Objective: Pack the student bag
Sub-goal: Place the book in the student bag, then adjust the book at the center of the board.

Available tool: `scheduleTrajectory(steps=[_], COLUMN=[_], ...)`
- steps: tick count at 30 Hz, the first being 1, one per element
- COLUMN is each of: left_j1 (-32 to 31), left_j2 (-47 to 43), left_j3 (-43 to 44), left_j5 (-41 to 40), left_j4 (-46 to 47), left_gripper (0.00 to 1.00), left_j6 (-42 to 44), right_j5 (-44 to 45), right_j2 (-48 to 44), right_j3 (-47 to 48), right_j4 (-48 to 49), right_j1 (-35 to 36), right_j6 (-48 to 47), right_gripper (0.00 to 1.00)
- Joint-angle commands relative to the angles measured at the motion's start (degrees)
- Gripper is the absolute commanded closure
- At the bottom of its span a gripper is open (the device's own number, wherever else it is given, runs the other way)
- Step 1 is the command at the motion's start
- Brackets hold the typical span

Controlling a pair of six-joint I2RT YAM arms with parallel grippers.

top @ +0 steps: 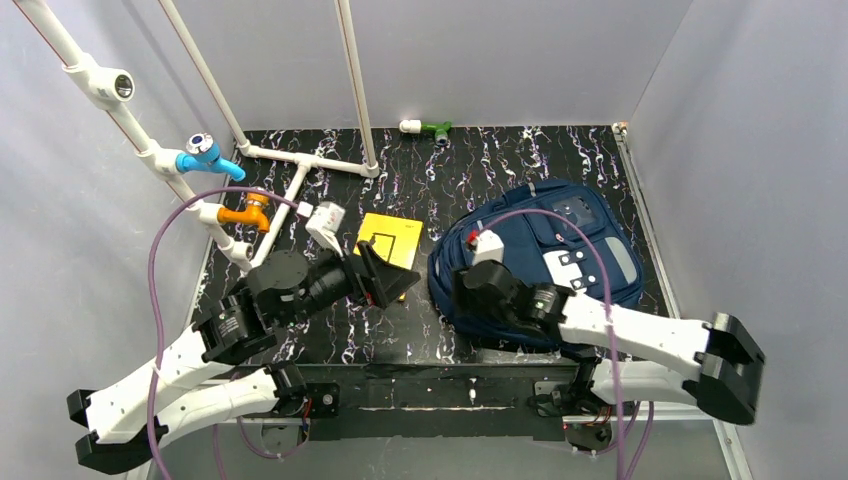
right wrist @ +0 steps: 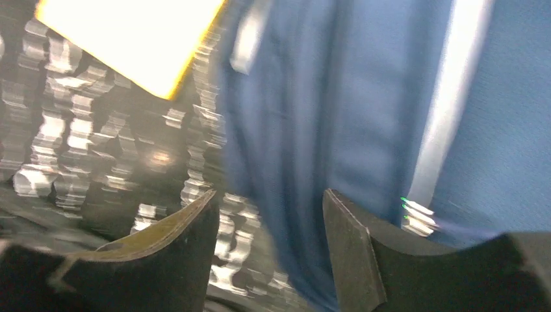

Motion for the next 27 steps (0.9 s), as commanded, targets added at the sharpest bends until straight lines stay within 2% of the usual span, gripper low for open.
scheduleTrajectory(steps=[1, 6, 9, 12, 14, 17, 21, 23, 24, 27], left_j1=[-0.18, 1.40, 3.97, 8.43, 12.73, 16.93, 21.34, 23.38, 23.83, 24.67], left_j2=[2.75, 17.88, 20.92, 20.74, 20.69, 23.12, 30.05, 33.26, 35.03, 38.95], left_j3=[-1.80, 5.67, 6.32, 4.74, 3.30, 1.57, 1.28, 0.81, 1.33, 2.22], left_j5=[-16.73, -28.27, -27.50, -24.53, -18.90, -15.17, -10.51, -8.24, -8.92, -13.12], left_j4=[-22.73, -36.86, -34.83, -29.94, -26.37, -21.46, -17.46, -15.36, -15.42, -15.56], left_gripper=[0.05, 0.03, 0.03, 0.05, 0.13, 0.21, 0.33, 0.44, 0.50, 0.57], left_j6=[18.84, 20.24, 21.71, 22.29, 22.07, 22.67, 22.40, 22.12, 22.31, 22.87], right_j5=[-17.92, -20.64, -22.58, -23.33, -22.80, -21.46, -17.81, -15.67, -14.89, -12.52], right_j2=[13.51, 22.07, 23.80, 24.72, 25.91, 28.09, 30.74, 32.04, 32.59, 34.28], right_j3=[8.73, 12.29, 10.83, 7.91, 7.74, 9.20, 12.66, 14.57, 15.34, 17.35], right_j4=[22.88, 25.98, 30.11, 34.54, 35.15, 33.37, 27.72, 24.56, 22.79, 20.44], right_j1=[-0.08, -1.25, -3.05, -4.90, -5.26, -5.27, -5.27, -5.27, -5.27, -5.27], right_j6=[5.82, 12.99, 17.77, 22.72, 23.96, 24.84, 26.27, 27.33, 27.94, 28.92], right_gripper=[0.26, 0.17, 0.17, 0.25, 0.32, 0.40, 0.39, 0.38, 0.37, 0.36])
